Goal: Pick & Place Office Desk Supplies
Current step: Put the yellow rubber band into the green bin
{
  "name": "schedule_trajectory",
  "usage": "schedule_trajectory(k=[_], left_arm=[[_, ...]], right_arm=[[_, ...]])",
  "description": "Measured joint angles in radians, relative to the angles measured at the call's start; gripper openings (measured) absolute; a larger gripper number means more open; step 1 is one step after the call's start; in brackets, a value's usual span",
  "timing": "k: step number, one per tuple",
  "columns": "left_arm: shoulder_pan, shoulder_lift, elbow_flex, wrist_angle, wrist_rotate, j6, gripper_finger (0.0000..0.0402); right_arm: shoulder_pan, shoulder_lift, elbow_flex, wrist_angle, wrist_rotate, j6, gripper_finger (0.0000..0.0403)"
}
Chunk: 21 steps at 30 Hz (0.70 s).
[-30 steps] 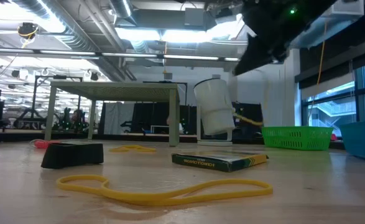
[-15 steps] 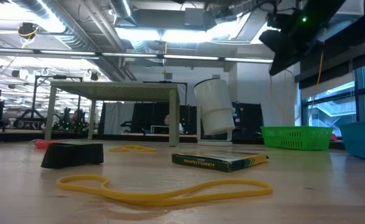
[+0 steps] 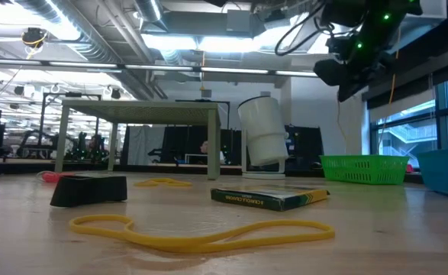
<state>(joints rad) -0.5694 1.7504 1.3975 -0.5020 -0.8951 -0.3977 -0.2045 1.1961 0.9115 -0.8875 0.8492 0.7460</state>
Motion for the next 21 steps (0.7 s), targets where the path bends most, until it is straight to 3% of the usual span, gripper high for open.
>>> schedule_trajectory(k=[9, 21], left_arm=[[0.0, 0.0, 0.0, -0.003, 0.0, -0.007, 0.0127], [0.0, 0.0, 0.0, -0.003, 0.026, -0.007, 0.0127]], right_arm=[[-0.042, 0.026, -0.017, -0.004, -0.079, 0.003, 0.0004], [-0.044, 0.077, -0.13, -0.004, -0.036, 0.052, 0.0004]])
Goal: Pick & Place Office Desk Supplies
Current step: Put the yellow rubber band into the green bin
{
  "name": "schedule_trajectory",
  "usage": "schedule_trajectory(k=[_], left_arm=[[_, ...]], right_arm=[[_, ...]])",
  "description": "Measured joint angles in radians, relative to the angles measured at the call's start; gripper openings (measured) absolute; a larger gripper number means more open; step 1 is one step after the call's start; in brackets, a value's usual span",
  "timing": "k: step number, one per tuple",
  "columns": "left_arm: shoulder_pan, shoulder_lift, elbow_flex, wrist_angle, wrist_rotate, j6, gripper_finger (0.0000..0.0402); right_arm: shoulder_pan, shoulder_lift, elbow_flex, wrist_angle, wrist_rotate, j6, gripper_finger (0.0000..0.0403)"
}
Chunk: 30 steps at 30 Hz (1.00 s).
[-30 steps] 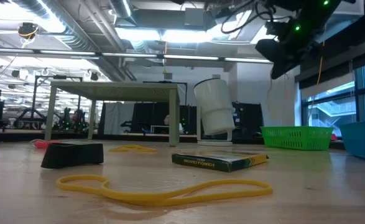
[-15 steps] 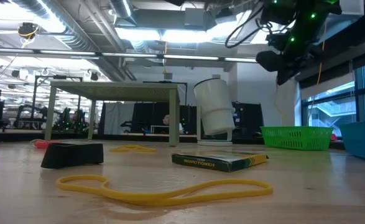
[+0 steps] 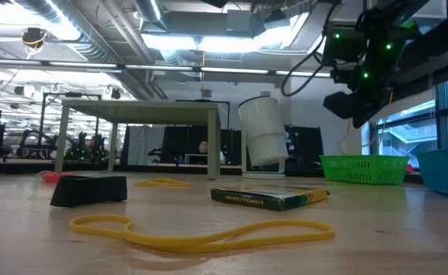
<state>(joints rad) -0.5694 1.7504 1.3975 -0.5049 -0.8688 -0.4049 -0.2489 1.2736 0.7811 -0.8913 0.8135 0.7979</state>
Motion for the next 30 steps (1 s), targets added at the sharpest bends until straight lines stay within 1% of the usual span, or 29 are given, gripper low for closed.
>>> schedule_trajectory(k=[7, 14, 19, 22, 26, 30], left_arm=[[0.0, 0.0, 0.0, 0.0, 0.0, 0.0, 0.0127], [0.0, 0.0, 0.0, 0.0, 0.0, 0.0, 0.0127], [0.0, 0.0, 0.0, 0.0, 0.0, 0.0, 0.0127], [0.0, 0.0, 0.0, 0.0, 0.0, 0.0, 0.0127], [0.0, 0.0, 0.0, 0.0, 0.0, 0.0, 0.0127], [0.0, 0.0, 0.0, 0.0, 0.0, 0.0, 0.0127]], right_arm=[[-0.02, 0.0, -0.011, 0.0, 0.084, 0.016, 0.0004], [-0.047, 0.0, -0.011, 0.0, 0.096, 0.017, 0.0004], [-0.069, 0.0, -0.011, -0.001, 0.134, 0.001, 0.0004], [-0.08, 0.0, -0.011, 0.0, 0.151, -0.043, 0.0004], [-0.085, 0.0, -0.011, 0.0, 0.119, -0.109, 0.0004], [-0.085, 0.0, -0.011, 0.0, 0.02, -0.126, 0.0004]])
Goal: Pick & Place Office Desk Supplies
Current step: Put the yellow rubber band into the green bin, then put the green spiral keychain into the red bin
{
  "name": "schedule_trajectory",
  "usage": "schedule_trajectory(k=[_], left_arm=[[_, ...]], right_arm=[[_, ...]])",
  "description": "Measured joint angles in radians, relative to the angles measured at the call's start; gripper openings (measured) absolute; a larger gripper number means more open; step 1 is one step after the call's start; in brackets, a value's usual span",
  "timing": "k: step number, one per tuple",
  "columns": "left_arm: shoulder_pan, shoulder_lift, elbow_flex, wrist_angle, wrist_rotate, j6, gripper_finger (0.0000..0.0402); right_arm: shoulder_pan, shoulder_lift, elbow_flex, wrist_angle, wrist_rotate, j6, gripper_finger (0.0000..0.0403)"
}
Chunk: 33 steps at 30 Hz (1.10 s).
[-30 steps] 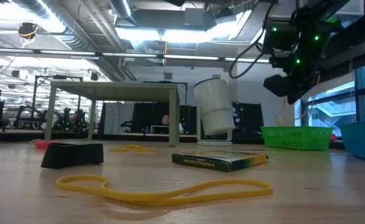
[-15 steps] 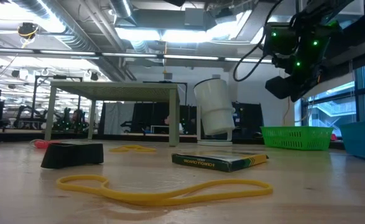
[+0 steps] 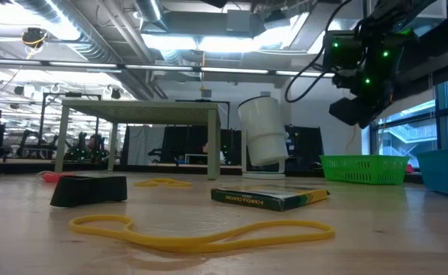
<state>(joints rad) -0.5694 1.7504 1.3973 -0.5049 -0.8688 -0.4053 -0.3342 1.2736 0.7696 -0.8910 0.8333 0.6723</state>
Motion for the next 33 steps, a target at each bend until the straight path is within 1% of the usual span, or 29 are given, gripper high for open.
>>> schedule_trajectory(k=[3, 6, 9, 17, 23, 27, 33], left_arm=[[0.0, 0.0, 0.0, 0.0, 0.0, 0.0, 0.0127], [0.0, 0.0, 0.0, 0.0, 0.0, 0.0, 0.0127], [0.0, 0.0, 0.0, 0.0, 0.0, 0.0, 0.0127], [0.0, 0.0, 0.0, 0.0, 0.0, 0.0, 0.0127], [0.0, 0.0, 0.0, 0.0, 0.0, 0.0, 0.0127], [0.0, 0.0, 0.0, 0.0, 0.003, 0.0, 0.0127], [0.0, 0.0, 0.0, 0.0, 0.011, 0.0, 0.0127]], right_arm=[[0.0, 0.0, 0.0, 0.0, -0.03, 0.018, 0.0009], [0.0, 0.0, 0.0, 0.0, -0.036, 0.031, 0.0024], [0.0, 0.0, 0.0, 0.0, -0.043, 0.042, 0.0048], [0.0, 0.0, 0.0, 0.0, -0.106, 0.045, 0.0125], [0.0, 0.0, 0.0, 0.0, -0.175, 0.043, 0.0178], [0.0, 0.0, 0.0, 0.001, -0.221, 0.021, 0.0204], [0.0, 0.0, 0.0, 0.001, -0.222, 0.023, 0.0226]])
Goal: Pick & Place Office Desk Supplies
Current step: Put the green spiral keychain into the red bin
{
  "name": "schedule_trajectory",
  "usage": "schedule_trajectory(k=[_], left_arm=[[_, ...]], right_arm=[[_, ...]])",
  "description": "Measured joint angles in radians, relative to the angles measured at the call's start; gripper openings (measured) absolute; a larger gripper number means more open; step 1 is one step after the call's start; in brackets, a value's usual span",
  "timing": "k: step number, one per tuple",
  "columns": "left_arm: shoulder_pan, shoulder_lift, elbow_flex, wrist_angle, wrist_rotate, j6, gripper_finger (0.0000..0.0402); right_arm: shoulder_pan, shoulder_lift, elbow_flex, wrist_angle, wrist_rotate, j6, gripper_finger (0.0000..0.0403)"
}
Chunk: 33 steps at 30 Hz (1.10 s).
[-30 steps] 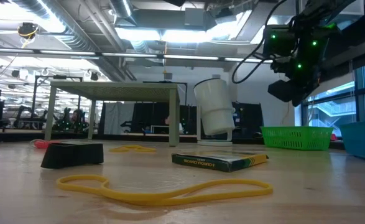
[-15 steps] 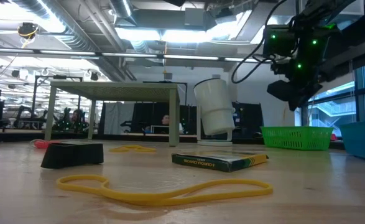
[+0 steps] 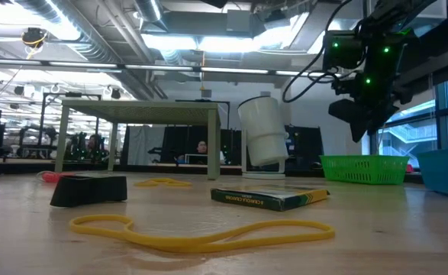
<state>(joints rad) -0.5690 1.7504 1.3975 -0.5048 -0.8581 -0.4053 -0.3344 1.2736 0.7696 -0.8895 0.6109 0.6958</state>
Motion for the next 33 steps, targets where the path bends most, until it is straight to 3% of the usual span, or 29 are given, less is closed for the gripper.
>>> schedule_trajectory(k=[9, 15, 25, 33], left_arm=[[0.0, 0.0, 0.0, 0.0, 0.0, 0.0, 0.0127], [0.0, 0.0, 0.0, 0.0, 0.0, 0.0, 0.0127], [0.0, 0.008, 0.0, 0.0, 0.004, -0.011, 0.0127], [-0.033, 0.1, 0.0, -0.202, 0.187, -0.208, 0.0129]], right_arm=[[0.043, 0.0, 0.0, 0.075, -0.03, 0.032, 0.0219], [0.23, 0.0, 0.0, 0.213, 0.043, 0.021, 0.019], [0.538, 0.0, 0.0, 0.389, 0.027, 0.05, 0.0158], [0.673, 0.042, 0.0, 0.414, 0.036, 0.078, 0.0153]])
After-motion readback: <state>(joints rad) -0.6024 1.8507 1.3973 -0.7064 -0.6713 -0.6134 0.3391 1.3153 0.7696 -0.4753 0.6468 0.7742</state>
